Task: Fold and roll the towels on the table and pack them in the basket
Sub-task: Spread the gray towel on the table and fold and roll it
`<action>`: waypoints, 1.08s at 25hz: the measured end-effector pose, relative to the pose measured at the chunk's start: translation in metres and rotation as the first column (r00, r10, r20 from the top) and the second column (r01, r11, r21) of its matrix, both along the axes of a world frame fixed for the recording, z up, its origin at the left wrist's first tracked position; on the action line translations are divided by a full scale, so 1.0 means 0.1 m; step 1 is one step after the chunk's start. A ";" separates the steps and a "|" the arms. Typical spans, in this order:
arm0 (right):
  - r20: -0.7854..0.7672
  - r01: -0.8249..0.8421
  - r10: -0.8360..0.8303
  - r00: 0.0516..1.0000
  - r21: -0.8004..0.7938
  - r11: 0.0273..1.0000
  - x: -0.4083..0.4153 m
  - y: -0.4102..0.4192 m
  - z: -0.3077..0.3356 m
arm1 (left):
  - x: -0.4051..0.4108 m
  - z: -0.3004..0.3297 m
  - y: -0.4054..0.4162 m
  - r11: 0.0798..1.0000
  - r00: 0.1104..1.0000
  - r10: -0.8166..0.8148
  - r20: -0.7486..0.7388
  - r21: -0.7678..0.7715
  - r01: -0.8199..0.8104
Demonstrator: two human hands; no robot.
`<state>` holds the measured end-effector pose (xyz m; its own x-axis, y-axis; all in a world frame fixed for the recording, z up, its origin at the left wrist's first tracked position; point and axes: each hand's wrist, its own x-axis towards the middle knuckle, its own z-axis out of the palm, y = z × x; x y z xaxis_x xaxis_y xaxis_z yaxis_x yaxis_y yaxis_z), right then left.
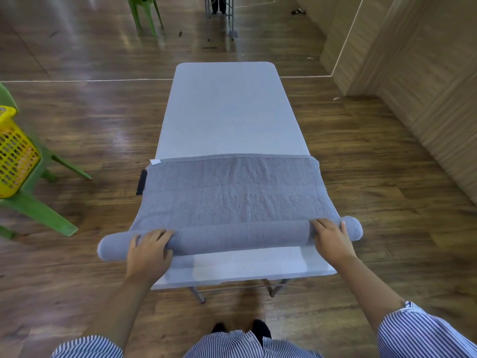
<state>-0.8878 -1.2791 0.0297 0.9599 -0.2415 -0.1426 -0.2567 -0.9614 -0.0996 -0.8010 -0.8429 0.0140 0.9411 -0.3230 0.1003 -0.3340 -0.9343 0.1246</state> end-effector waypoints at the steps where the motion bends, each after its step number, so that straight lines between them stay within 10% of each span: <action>1: -0.043 -0.005 0.005 0.999 0.004 1.000 -0.02 0.01 -0.02 | -0.01 -0.01 0.01 1.000 1.000 -0.001 -0.018 -0.002 0.001; 27: -0.034 0.010 -0.011 0.999 -0.028 1.000 0.04 -0.02 -0.07 | 0.00 -0.08 -0.05 0.999 0.999 0.045 -0.002 0.018 -0.045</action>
